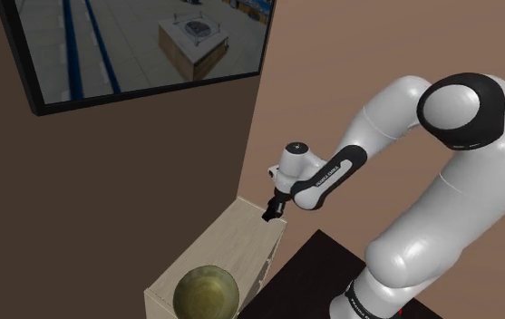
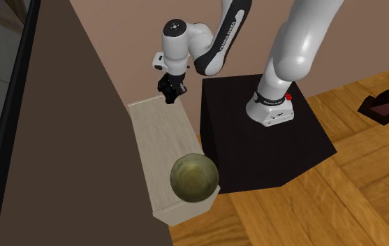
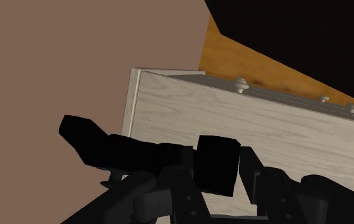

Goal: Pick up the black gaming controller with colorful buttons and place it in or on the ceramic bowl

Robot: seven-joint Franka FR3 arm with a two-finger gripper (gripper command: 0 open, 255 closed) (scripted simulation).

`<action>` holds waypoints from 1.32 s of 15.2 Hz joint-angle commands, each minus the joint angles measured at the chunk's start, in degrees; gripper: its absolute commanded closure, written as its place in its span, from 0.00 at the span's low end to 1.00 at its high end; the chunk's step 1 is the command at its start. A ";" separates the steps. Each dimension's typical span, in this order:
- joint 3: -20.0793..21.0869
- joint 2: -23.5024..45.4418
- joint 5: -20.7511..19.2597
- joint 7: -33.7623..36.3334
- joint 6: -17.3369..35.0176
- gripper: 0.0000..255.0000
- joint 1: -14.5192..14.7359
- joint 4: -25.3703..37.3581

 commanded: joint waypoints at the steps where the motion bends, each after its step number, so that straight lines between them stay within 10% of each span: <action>1: 0.34 -1.99 3.13 -2.37 -1.46 1.00 0.48 -0.31; 20: 21.31 -9.44 17.88 25.06 -9.82 1.00 21.59 -4.86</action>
